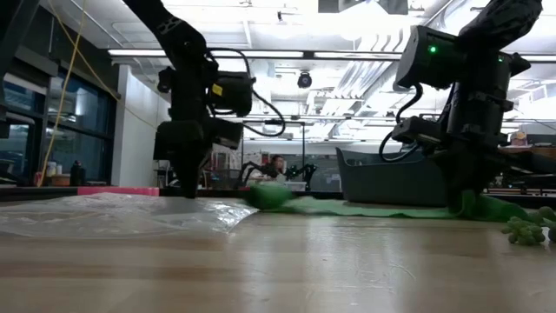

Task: Roll bandage
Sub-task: Roll the green bandage

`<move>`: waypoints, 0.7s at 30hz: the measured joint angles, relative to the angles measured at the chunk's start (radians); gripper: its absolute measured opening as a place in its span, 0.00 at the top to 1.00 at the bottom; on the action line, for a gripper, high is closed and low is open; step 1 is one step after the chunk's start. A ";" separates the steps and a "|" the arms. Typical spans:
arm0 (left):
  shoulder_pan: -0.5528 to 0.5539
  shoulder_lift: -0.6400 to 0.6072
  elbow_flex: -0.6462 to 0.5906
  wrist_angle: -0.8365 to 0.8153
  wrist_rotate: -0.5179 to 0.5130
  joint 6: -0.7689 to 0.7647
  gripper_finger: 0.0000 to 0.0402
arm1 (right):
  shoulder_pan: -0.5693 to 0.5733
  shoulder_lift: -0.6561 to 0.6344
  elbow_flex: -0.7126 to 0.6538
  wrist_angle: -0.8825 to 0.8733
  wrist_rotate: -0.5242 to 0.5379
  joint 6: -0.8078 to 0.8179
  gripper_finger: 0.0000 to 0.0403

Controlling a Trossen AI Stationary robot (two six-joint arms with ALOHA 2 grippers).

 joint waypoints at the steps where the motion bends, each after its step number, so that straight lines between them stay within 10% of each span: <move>1: 0.008 0.000 0.000 -0.017 -0.002 0.004 1.00 | 0.000 0.000 0.000 0.000 0.000 0.000 1.00; 21: 0.020 -0.079 0.001 0.056 0.079 -0.118 1.00 | 0.000 -0.015 -0.001 0.010 -0.008 0.000 1.00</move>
